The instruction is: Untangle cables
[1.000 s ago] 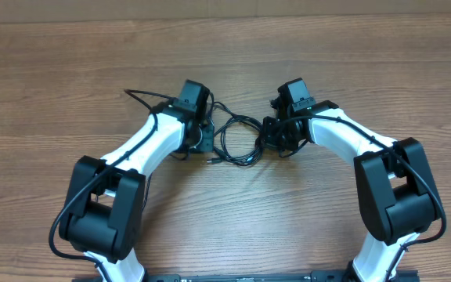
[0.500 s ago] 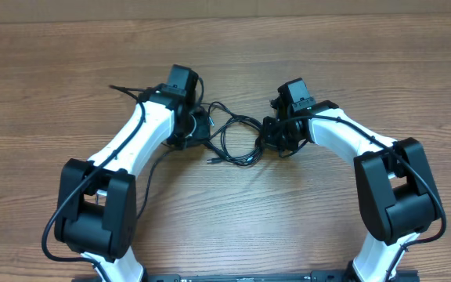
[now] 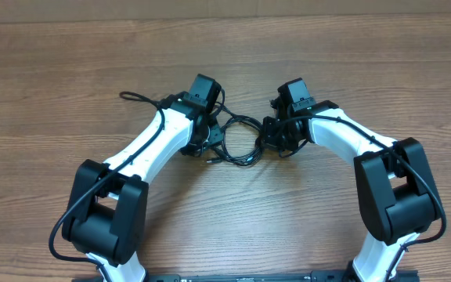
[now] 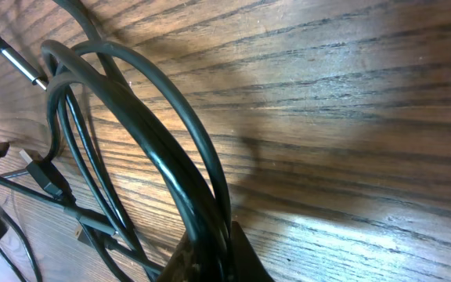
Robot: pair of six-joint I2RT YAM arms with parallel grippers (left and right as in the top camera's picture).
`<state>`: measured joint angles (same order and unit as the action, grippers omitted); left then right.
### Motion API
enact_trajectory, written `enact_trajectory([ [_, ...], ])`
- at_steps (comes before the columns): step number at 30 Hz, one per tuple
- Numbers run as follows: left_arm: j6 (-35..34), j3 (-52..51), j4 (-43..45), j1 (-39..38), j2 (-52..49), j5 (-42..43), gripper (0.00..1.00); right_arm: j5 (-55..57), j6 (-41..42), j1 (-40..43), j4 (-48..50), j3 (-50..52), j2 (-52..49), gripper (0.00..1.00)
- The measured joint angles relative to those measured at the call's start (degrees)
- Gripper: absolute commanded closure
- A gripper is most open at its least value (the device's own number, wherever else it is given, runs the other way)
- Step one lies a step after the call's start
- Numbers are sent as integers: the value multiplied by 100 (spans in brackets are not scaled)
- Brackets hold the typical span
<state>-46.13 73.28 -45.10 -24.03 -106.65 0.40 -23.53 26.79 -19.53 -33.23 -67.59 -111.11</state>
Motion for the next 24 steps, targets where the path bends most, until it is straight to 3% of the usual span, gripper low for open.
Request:
enact_trajectory([
  [8, -334, -378, 922, 0, 0, -358, 63, 2, -4, 0, 0, 0, 0, 96],
  [15, -398, -470, 1132, 0, 0, -413, 79, 4, -2, 0, -2, 0, 0, 96],
  [22, -396, -553, 1158, 0, 0, -415, 78, 2, 0, 0, -2, 0, 0, 96],
  [23, -396, -573, 1172, 0, 0, -422, 81, 2, -2, 0, -4, 0, 0, 96],
  [24, -411, -595, 1196, 0, 0, -446, 94, 0, 0, 0, -2, 0, 0, 96],
])
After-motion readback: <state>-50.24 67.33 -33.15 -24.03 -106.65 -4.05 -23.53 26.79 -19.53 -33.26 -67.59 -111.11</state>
